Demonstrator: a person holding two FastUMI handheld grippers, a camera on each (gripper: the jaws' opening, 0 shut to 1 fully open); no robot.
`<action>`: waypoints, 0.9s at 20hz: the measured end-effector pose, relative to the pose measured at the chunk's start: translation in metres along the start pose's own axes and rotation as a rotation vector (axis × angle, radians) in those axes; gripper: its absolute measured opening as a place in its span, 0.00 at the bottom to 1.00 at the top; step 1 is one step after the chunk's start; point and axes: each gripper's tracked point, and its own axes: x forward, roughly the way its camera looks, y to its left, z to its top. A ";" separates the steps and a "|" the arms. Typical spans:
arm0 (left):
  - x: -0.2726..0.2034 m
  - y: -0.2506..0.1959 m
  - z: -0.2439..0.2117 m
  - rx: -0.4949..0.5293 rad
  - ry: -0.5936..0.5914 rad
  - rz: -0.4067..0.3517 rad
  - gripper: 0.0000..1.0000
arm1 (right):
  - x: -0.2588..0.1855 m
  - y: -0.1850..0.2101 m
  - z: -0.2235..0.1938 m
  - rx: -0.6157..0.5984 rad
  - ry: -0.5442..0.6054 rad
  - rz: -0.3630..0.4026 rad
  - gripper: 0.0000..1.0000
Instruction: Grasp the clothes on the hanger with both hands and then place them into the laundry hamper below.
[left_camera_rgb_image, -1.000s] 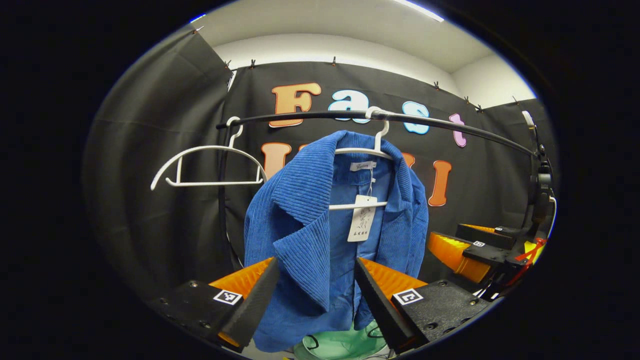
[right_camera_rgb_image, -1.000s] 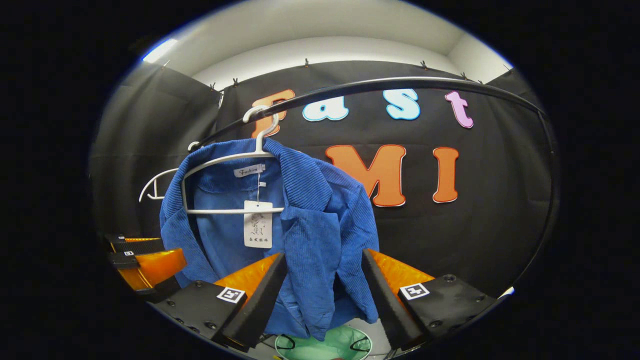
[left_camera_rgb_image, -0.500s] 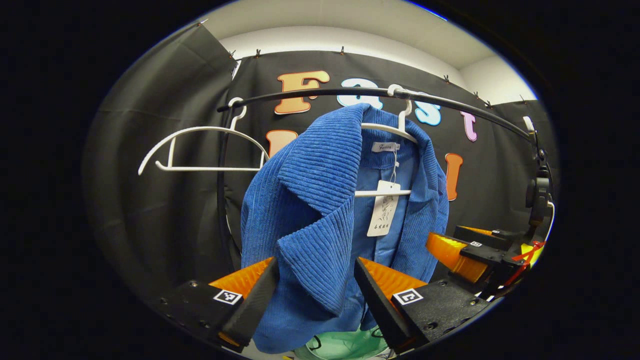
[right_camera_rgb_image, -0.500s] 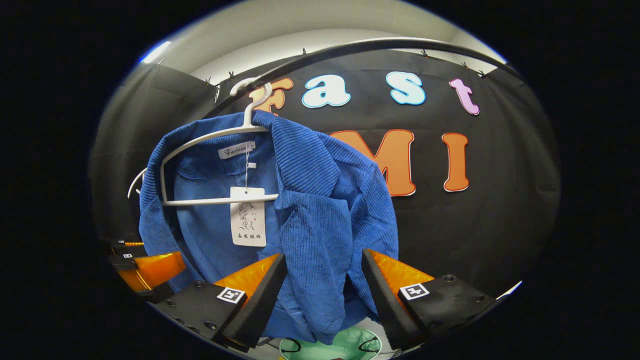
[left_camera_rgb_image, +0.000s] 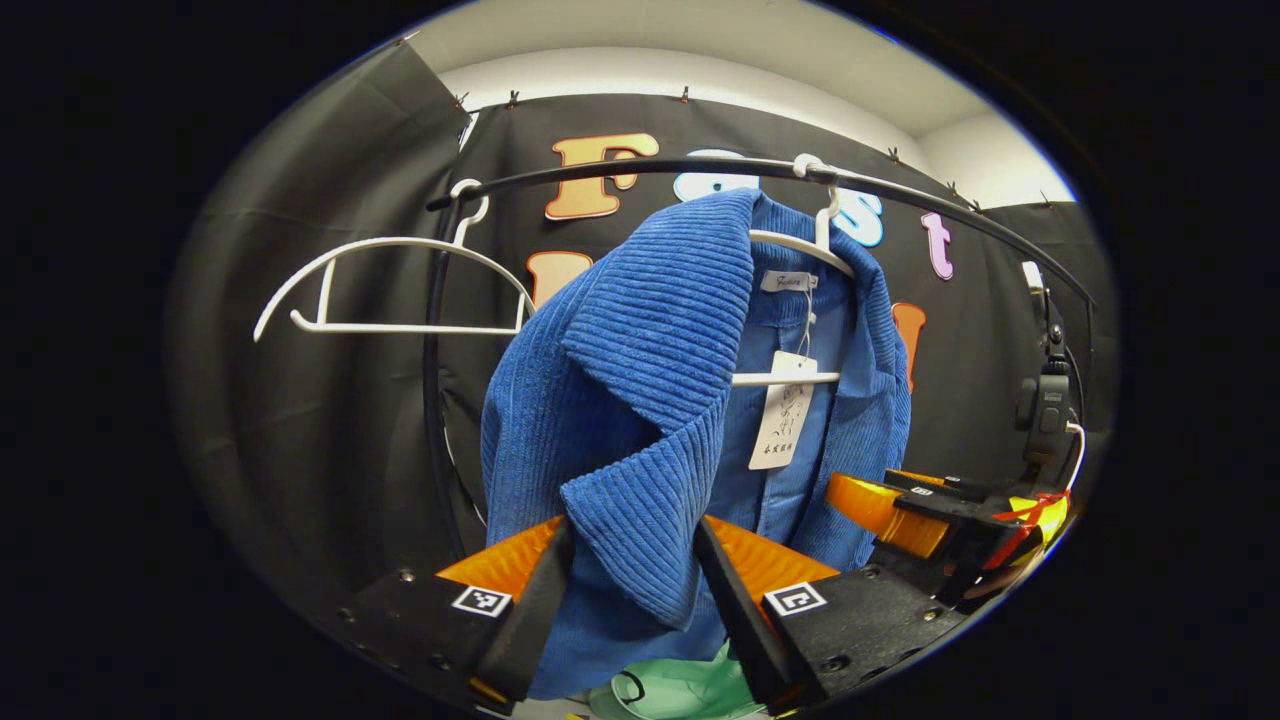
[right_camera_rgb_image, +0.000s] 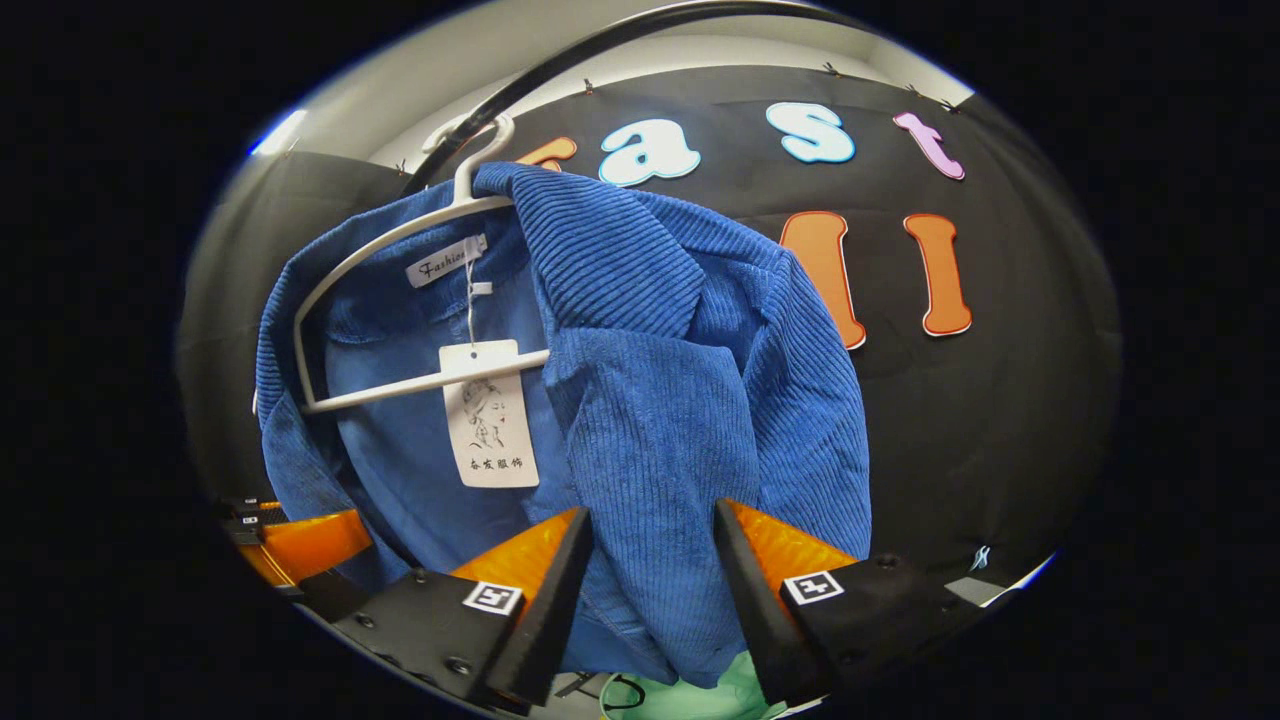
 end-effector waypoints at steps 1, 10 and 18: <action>-0.001 0.002 -0.002 0.000 0.005 0.001 0.75 | 0.001 -0.004 0.001 0.008 0.004 -0.006 0.62; -0.009 0.025 0.008 -0.050 0.028 -0.011 0.00 | -0.009 -0.020 0.031 0.144 0.019 0.073 0.00; -0.030 0.028 0.043 -0.049 -0.023 -0.048 0.00 | -0.030 -0.024 0.083 0.248 -0.072 0.193 0.07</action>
